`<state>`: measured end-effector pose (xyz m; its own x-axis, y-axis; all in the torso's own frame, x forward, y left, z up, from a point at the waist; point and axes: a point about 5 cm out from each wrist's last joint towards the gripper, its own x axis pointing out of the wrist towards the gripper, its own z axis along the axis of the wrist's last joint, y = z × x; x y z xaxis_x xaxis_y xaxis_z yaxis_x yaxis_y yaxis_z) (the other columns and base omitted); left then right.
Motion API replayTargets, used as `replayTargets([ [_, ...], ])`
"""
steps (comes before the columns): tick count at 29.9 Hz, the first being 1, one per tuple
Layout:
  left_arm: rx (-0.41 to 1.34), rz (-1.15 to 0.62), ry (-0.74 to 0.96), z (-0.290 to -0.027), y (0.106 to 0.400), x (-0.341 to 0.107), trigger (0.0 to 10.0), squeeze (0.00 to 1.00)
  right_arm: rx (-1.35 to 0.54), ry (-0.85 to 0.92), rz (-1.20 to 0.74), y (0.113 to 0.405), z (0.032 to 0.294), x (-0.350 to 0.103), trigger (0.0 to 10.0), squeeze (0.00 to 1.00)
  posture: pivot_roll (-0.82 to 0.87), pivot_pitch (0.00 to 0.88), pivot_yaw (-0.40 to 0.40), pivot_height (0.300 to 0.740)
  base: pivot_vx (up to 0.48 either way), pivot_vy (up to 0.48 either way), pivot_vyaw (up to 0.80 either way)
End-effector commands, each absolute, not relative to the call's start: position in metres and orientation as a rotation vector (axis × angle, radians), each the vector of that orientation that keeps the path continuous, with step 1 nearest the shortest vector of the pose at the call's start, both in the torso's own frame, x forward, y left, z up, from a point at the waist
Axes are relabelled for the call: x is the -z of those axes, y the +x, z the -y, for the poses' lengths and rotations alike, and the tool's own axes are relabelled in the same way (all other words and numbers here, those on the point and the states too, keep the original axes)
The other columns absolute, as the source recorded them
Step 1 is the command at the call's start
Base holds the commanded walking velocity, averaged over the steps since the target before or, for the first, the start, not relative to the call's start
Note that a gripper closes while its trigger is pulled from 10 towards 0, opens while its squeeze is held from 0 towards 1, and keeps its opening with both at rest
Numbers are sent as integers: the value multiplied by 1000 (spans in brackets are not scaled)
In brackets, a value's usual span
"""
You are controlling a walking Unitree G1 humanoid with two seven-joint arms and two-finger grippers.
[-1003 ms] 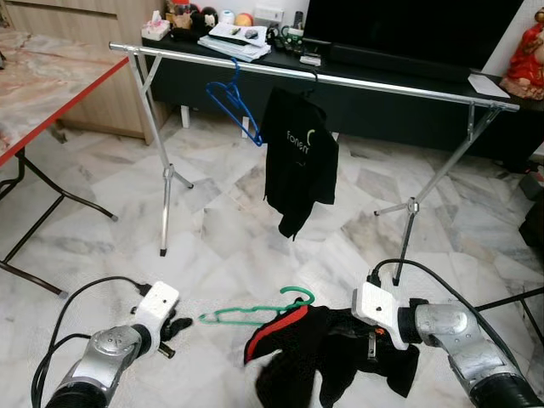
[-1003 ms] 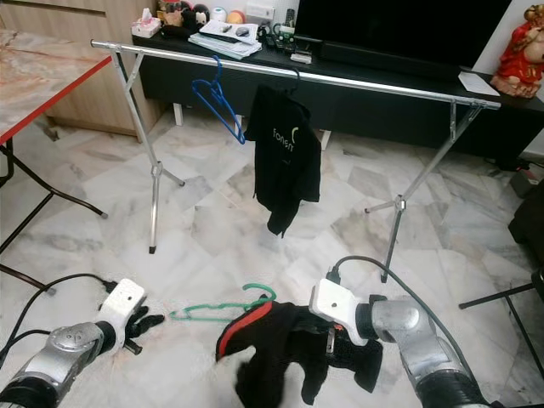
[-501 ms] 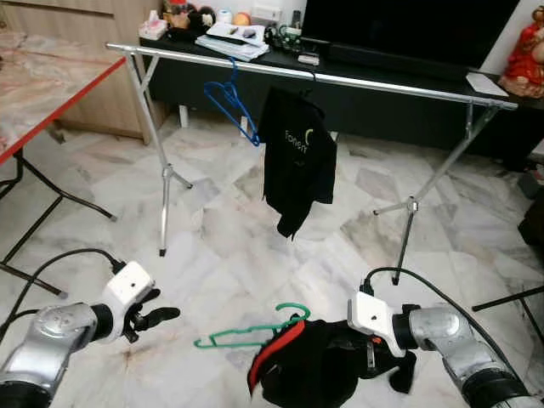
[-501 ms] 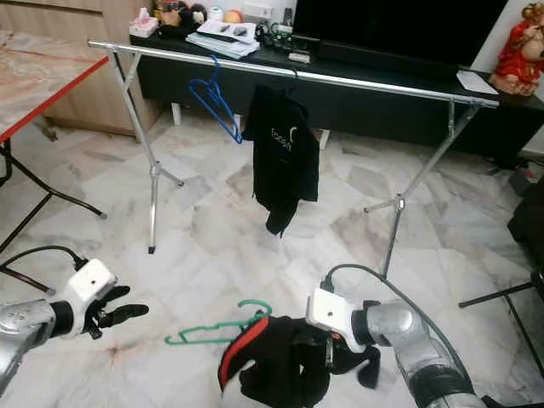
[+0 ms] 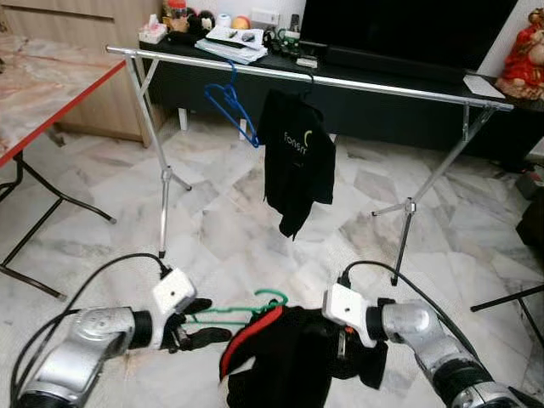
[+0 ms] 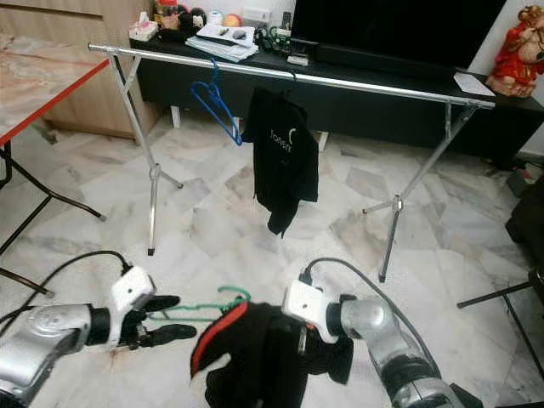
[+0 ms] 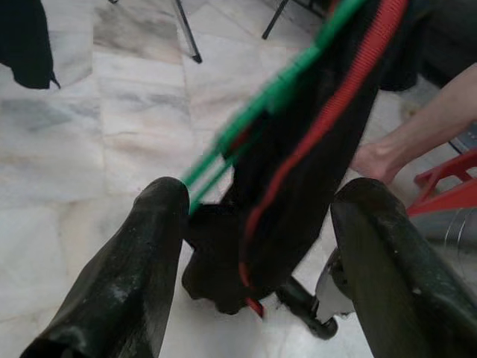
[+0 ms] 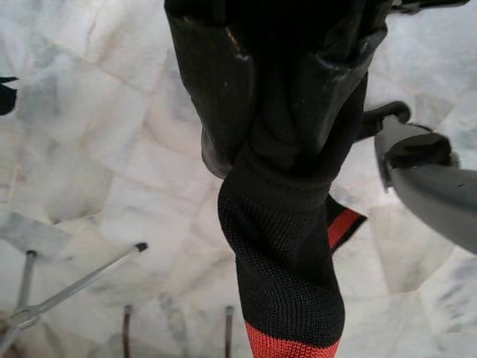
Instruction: Hang hanger
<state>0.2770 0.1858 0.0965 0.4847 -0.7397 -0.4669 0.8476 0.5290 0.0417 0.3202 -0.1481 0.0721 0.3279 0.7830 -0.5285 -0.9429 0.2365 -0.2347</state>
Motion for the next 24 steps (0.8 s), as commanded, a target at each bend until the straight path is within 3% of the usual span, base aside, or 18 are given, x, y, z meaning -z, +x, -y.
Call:
replayTargets([
  [1,985,-453,330,-183,280,-95,10000,0,-1210,-555,-303,323,148,-77,10000,0,40,60,-101,740,0,0,0],
  [9,894,-409,394,-179,296,-96,10000,0,-1313,-551,-321,320,145,-78,10000,0,37,81,-102,740,0,0,0],
  [24,924,-408,395,-181,297,-102,10000,0,-1358,-542,-348,317,148,-77,10000,0,42,98,-109,740,0,0,0],
])
